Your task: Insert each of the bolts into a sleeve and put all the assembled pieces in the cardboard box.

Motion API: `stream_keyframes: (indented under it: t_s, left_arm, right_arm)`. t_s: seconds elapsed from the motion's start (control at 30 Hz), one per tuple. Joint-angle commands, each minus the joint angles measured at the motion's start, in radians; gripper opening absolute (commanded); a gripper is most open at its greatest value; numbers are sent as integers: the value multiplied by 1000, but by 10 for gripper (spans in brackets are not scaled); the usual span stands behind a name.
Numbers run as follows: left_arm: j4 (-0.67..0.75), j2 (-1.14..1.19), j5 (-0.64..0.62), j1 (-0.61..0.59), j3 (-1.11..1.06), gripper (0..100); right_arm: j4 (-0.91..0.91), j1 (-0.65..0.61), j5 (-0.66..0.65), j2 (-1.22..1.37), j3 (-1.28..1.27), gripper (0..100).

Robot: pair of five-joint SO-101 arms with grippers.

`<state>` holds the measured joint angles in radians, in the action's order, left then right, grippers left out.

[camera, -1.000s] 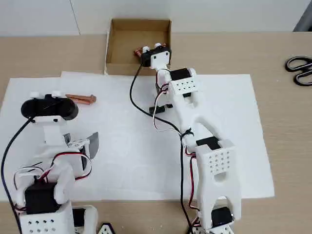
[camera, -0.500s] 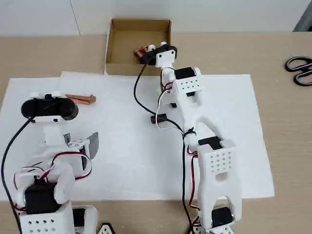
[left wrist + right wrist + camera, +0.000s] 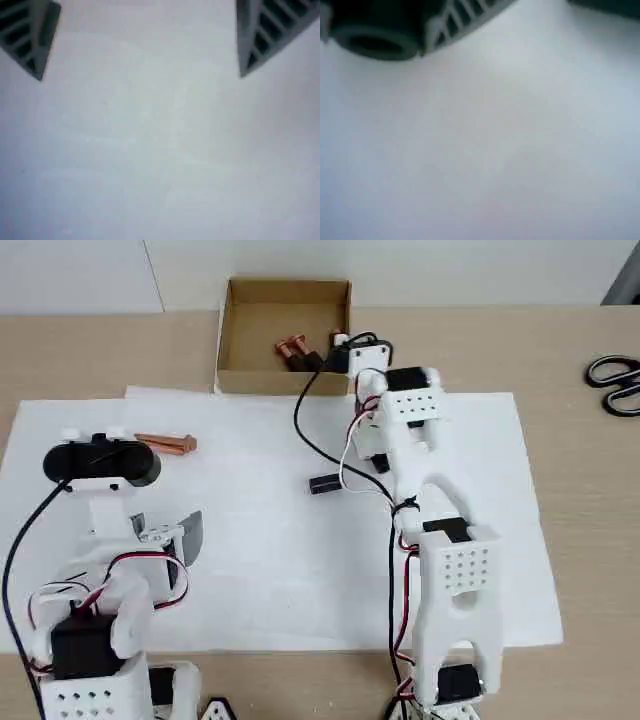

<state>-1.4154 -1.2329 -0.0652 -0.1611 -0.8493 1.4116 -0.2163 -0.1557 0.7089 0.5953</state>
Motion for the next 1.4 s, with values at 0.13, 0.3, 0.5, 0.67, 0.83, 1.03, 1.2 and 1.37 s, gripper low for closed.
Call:
stream_keyframes:
  t_s: [0.13, 0.3, 0.5, 0.67, 0.83, 1.03, 1.2, 1.37]
  left_arm:
    - [25, -9, 0, -3, 7, 236]
    - [21, -11, 0, -5, 7, 236]
    - [20, -11, 0, -5, 7, 236]
    - [20, -11, 2, -5, 7, 236]
    - [20, -11, 2, -5, 7, 236]
    - [20, -11, 2, -5, 7, 236]
    - [20, -11, 2, -5, 7, 236]
    - [21, -11, 2, -5, 8, 236]
  right_arm:
    - [145, 2, 0, -107, 54, 9]
    - [188, 2, 2, -77, 52, 136]
    - [194, 2, 2, 24, 52, 179]
    - [206, 4, 2, 51, 52, 169]
    - [214, 2, 3, 56, 52, 168]
    - [206, 5, 25, 59, 52, 74]
    - [205, 5, 25, 56, 52, 58]
    - [229, 18, 18, 47, 104, 57]
